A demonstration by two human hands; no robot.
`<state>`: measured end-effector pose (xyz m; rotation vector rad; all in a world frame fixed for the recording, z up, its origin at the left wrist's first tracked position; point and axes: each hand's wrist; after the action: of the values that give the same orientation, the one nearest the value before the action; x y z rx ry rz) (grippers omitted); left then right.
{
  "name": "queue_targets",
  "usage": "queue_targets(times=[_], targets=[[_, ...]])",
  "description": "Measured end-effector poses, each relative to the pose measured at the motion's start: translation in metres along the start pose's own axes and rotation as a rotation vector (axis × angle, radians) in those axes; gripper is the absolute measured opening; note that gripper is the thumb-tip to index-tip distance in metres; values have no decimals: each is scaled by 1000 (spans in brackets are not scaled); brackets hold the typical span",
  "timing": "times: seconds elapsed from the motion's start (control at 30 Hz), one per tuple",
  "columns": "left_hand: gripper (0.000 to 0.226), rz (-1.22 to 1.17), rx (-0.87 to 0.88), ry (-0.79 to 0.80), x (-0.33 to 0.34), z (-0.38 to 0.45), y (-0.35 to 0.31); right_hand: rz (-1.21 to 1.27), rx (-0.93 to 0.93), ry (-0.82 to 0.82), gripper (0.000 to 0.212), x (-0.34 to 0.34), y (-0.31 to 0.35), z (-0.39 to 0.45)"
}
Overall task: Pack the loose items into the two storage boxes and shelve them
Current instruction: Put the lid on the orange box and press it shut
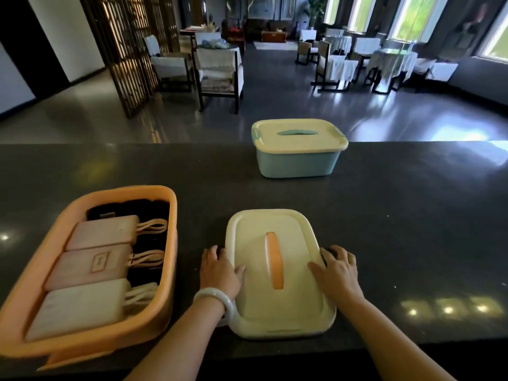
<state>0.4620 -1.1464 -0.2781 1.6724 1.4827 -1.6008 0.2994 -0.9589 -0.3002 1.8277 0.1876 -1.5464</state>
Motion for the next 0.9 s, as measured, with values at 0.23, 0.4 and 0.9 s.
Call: queue_targets(times=[0.23,0.4,0.9], targets=[[67,-300,-32,69,-9,-3,3,300,65,-99,60,10,4,-3],[84,-599,46,197,-33,-6,-13,574,52,-204,58,-11,15,0],[57,-692,-12,-150,-219,4,123,798,-249,-91,24,-17,247,25]])
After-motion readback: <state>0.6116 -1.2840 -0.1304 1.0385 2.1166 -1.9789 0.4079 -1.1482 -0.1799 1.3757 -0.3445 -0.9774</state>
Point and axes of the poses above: each hand's wrist, its own z-axis towards the middle knuckle, its own x-axis out of the palm, y = z × x, and after that the axes turned 9 degrees about -x, right-handed
